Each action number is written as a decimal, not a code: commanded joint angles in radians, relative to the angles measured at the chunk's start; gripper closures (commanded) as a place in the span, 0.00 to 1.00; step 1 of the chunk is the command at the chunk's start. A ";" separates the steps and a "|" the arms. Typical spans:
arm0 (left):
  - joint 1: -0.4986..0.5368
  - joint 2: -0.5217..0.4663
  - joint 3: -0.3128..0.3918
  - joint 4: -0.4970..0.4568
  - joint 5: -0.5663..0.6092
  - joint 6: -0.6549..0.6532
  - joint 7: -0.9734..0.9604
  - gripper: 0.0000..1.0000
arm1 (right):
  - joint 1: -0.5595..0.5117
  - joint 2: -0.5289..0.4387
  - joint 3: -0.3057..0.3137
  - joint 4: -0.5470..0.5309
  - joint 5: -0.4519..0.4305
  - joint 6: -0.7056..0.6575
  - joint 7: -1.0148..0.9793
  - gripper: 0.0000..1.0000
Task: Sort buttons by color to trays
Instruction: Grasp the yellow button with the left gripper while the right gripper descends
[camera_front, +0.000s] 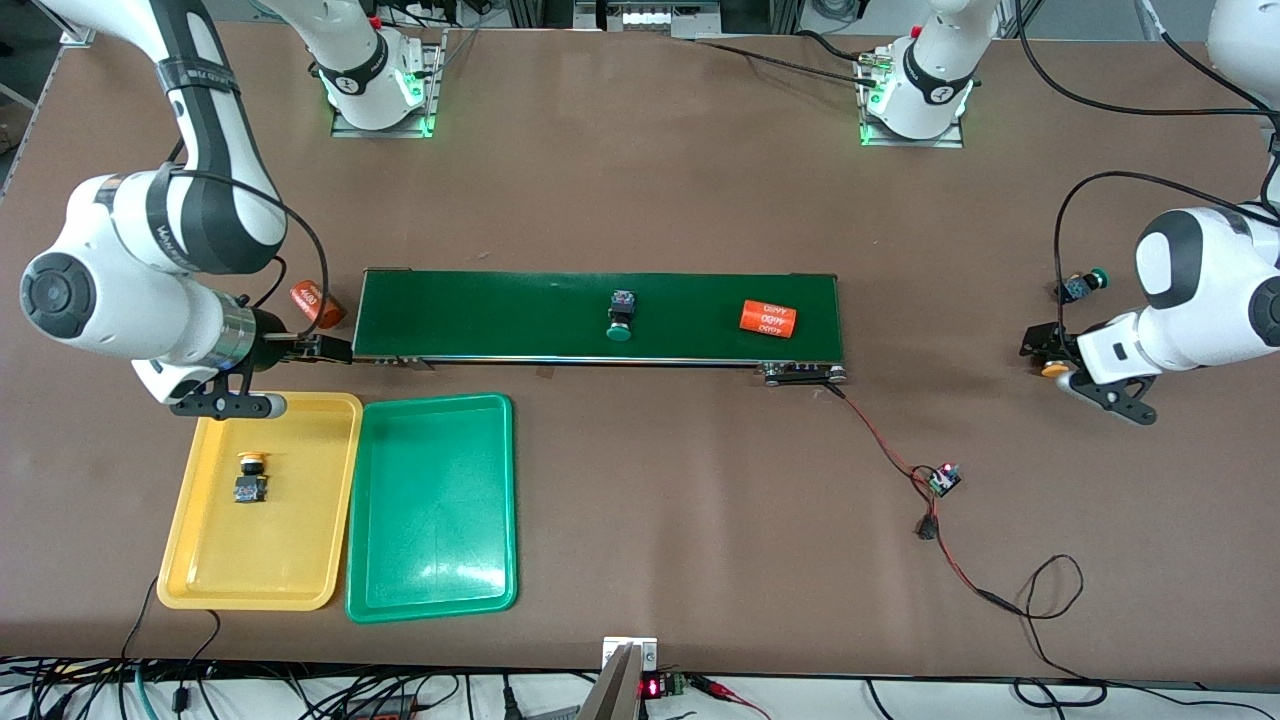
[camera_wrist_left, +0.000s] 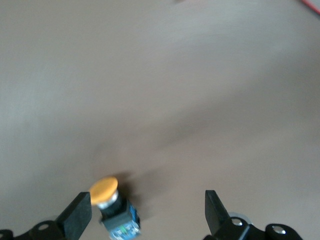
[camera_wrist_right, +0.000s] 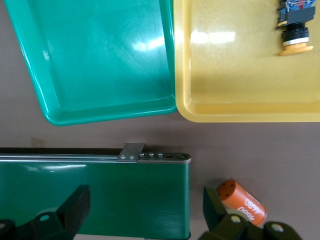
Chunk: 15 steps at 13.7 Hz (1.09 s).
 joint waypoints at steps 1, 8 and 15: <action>0.010 0.000 0.042 -0.017 -0.006 -0.009 -0.132 0.00 | 0.012 -0.103 0.008 -0.145 0.076 0.084 0.041 0.00; 0.040 0.065 0.088 -0.034 0.002 0.011 -0.140 0.00 | 0.014 -0.211 0.129 -0.293 0.121 0.196 0.232 0.00; 0.042 0.103 0.089 -0.066 0.005 0.063 -0.139 0.00 | 0.055 -0.206 0.219 -0.360 0.110 0.354 0.326 0.00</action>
